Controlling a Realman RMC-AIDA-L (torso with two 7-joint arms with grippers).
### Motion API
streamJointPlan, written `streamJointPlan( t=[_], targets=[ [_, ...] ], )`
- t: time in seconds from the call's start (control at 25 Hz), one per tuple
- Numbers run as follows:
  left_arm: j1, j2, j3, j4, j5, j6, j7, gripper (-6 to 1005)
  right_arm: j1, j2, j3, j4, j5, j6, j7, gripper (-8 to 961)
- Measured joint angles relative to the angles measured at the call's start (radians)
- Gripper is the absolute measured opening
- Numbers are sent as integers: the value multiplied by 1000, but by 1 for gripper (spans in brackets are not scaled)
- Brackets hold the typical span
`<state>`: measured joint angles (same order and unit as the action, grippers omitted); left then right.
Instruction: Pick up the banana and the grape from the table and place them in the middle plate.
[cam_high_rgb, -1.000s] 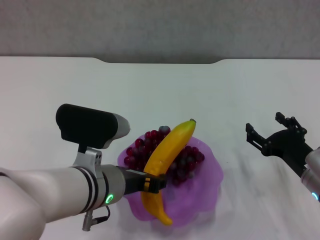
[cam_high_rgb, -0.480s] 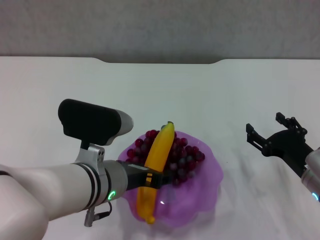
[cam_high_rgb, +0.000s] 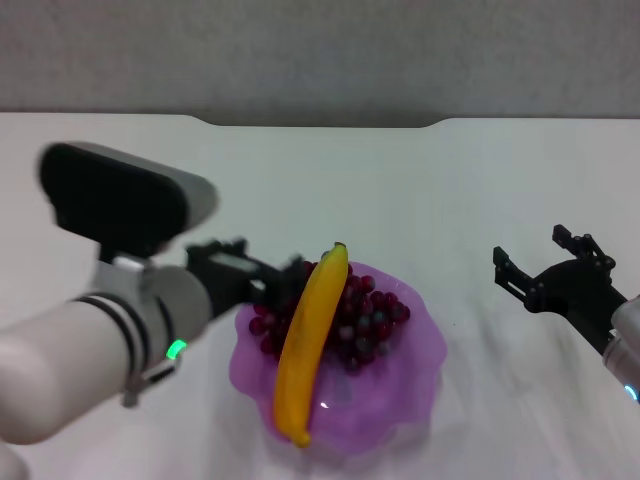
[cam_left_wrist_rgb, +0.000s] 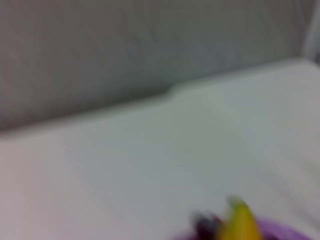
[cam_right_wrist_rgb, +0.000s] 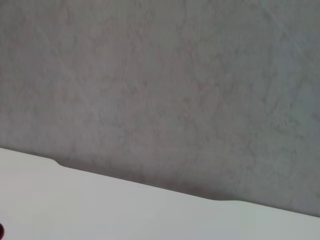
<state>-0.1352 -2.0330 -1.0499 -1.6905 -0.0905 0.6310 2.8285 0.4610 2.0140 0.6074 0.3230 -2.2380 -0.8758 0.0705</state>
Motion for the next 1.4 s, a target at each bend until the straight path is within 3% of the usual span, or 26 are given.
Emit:
streamJointPlan(
  t=[0.16,0.36,0.52,0.76,0.96,1.4],
  targets=[
    [73,-2,-56,17,116,-193,-9,712,0,-1,0,4,-3,0,0,891],
    [113,-7,-150,272,153,-663,-21,712,1,-2,0,3,-2,0,0,891],
    [70,-9,-223,604,142,-1077,-23,712,1,-1,4,2,-2,0,0,891],
    [-90,-9,-278,1097,-6,-1540,-16,712,1,-3,9,-1,-1,-13,0,891],
    [-187,-10,-279,1362,-130,-1639,-48,712,0,-4,11,-5,-1,-38,0,891],
    [-192,-14,-288,1429,-216,-1599,-78,712,4,-3,9,-19,0,-40,1,891]
  ],
)
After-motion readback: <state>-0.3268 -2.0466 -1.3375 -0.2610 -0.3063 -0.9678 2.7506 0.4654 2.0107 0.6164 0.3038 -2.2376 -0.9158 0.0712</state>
